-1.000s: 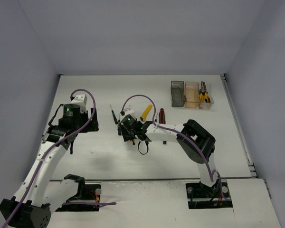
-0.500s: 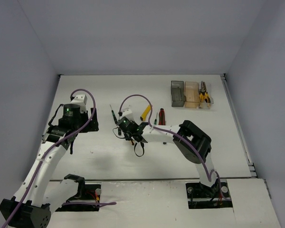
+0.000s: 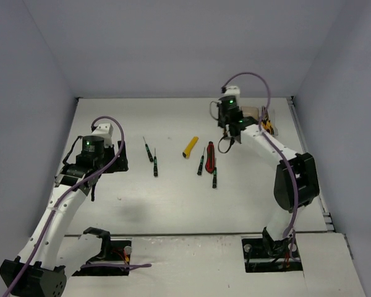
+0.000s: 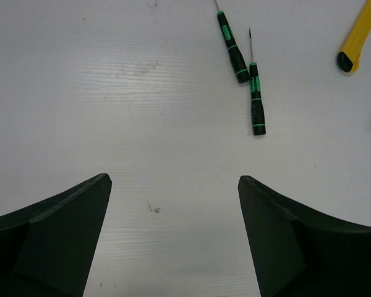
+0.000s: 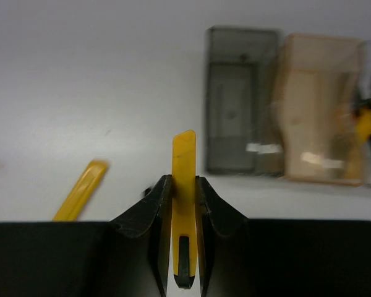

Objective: Sort the tools into containers

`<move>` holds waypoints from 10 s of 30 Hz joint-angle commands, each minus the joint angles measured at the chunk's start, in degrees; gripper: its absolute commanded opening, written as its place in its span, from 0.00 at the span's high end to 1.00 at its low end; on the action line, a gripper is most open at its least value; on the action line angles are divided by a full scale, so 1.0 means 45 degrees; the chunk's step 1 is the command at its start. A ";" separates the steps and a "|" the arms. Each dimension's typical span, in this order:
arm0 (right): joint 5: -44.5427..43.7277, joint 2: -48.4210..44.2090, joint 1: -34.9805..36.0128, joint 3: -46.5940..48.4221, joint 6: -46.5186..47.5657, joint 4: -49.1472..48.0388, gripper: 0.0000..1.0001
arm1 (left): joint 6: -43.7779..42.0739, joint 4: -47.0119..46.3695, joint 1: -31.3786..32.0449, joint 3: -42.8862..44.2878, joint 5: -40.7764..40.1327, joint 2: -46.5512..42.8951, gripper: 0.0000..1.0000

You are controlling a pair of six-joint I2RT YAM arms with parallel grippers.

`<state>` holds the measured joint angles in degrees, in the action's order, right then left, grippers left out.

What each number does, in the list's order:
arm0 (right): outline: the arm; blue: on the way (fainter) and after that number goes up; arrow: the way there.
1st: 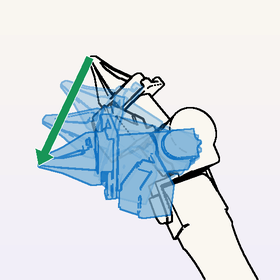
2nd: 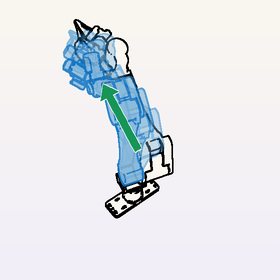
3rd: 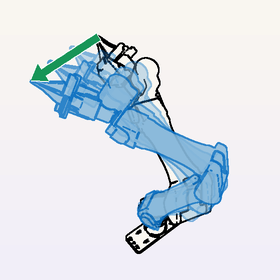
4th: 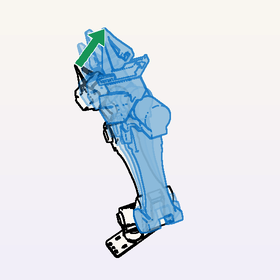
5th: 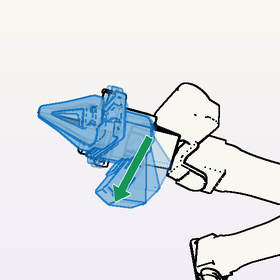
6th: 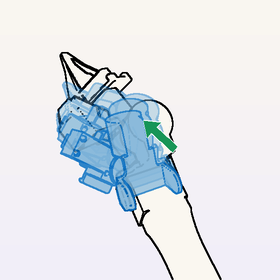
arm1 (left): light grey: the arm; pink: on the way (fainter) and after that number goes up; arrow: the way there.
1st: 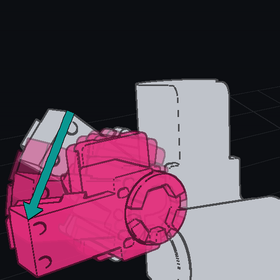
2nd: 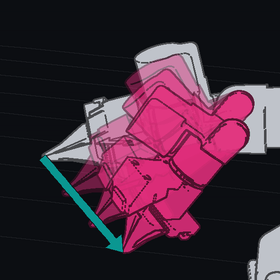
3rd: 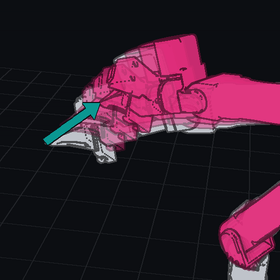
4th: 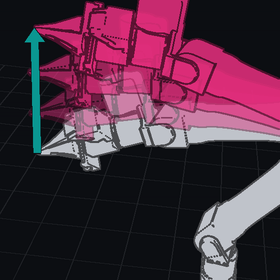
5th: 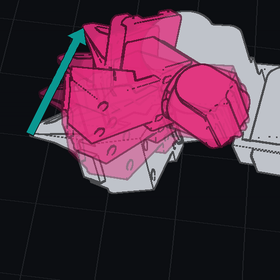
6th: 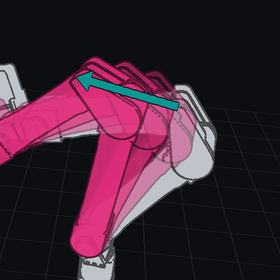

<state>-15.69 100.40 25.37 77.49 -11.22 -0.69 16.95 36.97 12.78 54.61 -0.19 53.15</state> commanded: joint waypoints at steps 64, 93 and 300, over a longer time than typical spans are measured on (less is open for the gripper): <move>-0.3330 0.5262 0.3230 0.1969 -0.7985 -0.0002 0.50 | 0.0184 -0.0662 -0.0223 0.0125 0.0647 -0.0301 0.19; -0.1784 0.1768 0.1573 0.2234 0.0277 0.0091 1.00 | 0.0179 -0.0657 -0.0223 0.0091 0.0627 -0.0150 0.19; 0.3798 0.2751 -0.5012 0.2330 0.0833 -0.1916 0.61 | 0.0198 -0.0715 -0.0574 0.0052 0.0959 0.0397 0.19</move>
<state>-0.38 118.98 2.96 88.27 -7.27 -6.59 17.39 36.58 10.63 54.52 4.27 55.02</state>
